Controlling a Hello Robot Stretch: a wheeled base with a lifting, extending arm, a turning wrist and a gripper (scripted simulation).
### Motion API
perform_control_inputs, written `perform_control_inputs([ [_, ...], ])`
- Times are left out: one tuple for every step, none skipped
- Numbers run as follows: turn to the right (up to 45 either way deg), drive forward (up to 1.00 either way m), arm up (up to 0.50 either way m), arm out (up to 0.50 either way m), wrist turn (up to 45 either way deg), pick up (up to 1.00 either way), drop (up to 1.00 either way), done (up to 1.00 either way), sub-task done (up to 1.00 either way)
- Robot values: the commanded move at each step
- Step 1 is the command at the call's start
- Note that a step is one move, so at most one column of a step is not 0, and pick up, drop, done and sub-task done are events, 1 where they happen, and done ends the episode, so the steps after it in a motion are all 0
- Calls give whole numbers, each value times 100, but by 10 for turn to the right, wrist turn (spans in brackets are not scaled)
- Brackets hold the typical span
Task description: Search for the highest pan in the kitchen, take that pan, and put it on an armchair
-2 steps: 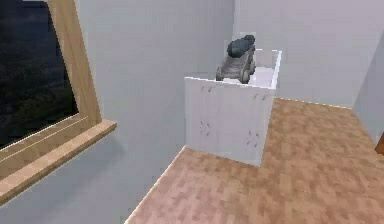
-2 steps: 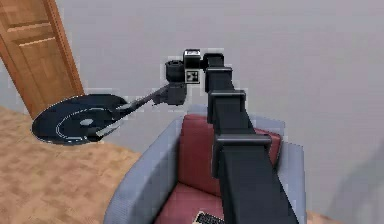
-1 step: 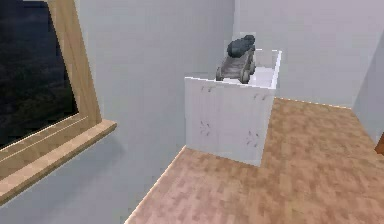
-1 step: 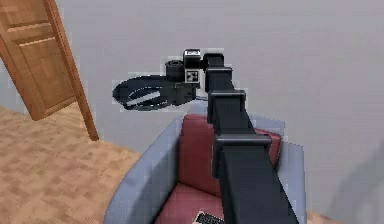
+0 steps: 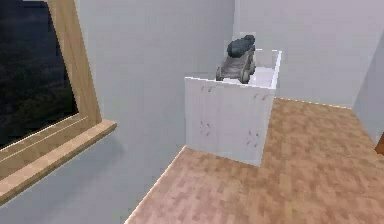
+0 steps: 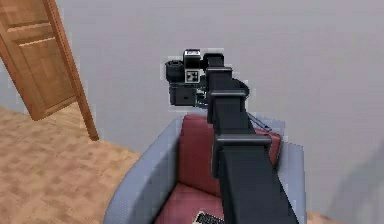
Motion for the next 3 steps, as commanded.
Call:
perform_control_inputs([
  [0, 0, 0, 0, 90, 0, 0, 0, 0],
  [0, 0, -46, 0, 0, 0, 0, 0, 0],
  [0, 0, -50, 0, 0, 0, 0, 0, 0],
])
